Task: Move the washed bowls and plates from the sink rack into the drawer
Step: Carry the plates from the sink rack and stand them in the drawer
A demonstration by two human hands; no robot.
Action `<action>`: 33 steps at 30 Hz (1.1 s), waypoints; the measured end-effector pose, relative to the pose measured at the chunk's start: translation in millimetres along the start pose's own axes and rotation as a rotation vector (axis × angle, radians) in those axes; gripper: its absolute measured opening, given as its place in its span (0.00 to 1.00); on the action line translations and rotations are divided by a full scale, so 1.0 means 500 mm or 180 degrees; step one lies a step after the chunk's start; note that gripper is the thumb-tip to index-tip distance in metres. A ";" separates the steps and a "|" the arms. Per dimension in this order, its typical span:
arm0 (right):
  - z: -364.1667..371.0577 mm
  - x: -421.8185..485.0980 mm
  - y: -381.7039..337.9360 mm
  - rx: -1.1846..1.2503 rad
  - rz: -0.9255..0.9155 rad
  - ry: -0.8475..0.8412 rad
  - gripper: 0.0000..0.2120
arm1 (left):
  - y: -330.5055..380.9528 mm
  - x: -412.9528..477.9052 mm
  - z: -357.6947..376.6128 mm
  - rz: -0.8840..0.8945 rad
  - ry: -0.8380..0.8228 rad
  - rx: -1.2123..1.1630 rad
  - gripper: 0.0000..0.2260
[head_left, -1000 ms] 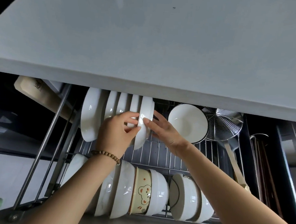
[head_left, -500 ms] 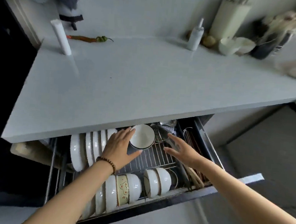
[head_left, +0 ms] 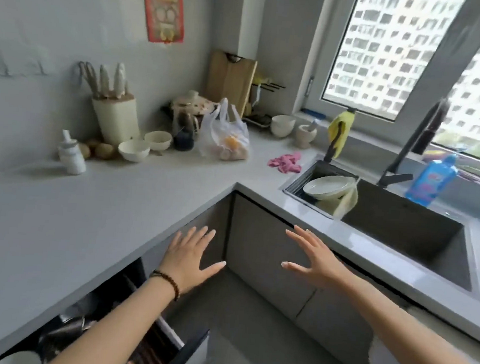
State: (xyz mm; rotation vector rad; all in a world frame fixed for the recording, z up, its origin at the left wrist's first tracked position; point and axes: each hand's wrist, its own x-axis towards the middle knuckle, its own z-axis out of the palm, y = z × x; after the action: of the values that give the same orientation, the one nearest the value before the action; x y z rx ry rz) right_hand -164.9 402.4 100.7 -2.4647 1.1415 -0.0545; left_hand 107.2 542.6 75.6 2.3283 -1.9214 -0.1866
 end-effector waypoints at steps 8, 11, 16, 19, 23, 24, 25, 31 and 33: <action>-0.157 0.051 0.320 0.0050 0.0477 0.0220 0.41 | 0.272 0.339 0.029 0.0451 -0.0109 0.0036 0.57; -0.177 0.092 0.409 0.0007 0.0555 0.0235 0.36 | 0.332 0.452 0.045 0.0633 -0.0193 0.0093 0.55; -0.199 0.200 0.528 0.0028 0.0702 0.0146 0.36 | 0.399 0.639 0.079 0.0844 -0.0403 0.0040 0.38; -0.205 0.295 0.606 0.0012 0.0808 0.0104 0.36 | 0.429 0.772 0.121 0.0972 -0.0533 0.0050 0.49; -0.215 0.431 0.698 0.0088 0.1005 0.0064 0.36 | 0.455 0.947 0.170 0.1050 -0.0720 -0.0092 0.55; -0.217 0.461 0.720 0.0079 0.1043 0.0033 0.36 | 0.462 0.983 0.179 0.1078 -0.0781 -0.0114 0.53; -0.220 0.489 0.739 0.0083 0.1072 0.0013 0.36 | 0.469 1.016 0.190 0.1103 -0.0834 -0.0124 0.52; -0.226 0.611 0.834 -0.0062 0.1000 -0.0068 0.36 | 0.525 1.164 0.254 0.1174 -0.1185 -0.0226 0.33; -0.227 0.636 0.863 -0.0148 0.0956 -0.0135 0.36 | 0.545 1.199 0.269 0.1150 -0.1261 -0.0302 0.31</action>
State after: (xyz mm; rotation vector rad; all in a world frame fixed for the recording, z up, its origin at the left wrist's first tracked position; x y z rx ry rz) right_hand -288.8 -119.9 -8.4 -2.2937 1.4948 0.1133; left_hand -66.3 -99.0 -23.7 1.9490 -2.4086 -0.7291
